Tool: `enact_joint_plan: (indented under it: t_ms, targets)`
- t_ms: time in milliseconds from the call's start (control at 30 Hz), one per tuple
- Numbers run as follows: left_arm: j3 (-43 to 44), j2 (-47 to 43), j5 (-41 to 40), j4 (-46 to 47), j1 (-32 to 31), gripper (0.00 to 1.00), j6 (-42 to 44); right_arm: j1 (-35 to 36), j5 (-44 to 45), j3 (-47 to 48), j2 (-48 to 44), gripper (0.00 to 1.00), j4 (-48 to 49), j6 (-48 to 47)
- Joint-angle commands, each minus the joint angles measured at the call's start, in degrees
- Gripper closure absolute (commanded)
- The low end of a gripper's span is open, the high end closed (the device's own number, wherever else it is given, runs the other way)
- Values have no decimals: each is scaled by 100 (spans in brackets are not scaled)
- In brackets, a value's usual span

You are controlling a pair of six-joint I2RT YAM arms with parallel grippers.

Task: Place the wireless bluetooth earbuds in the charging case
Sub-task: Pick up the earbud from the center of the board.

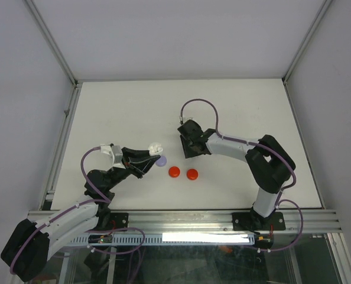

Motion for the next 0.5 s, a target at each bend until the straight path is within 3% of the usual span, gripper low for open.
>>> enact_joint_plan:
  t_ms: [0, 467]
  targets:
    - [-54, -82, -122, 131, 40, 100, 106, 29, 317, 295, 116, 63, 39, 189]
    - [-61, -85, -121, 129, 39, 100, 102, 45, 109, 403, 379, 71, -47, 169]
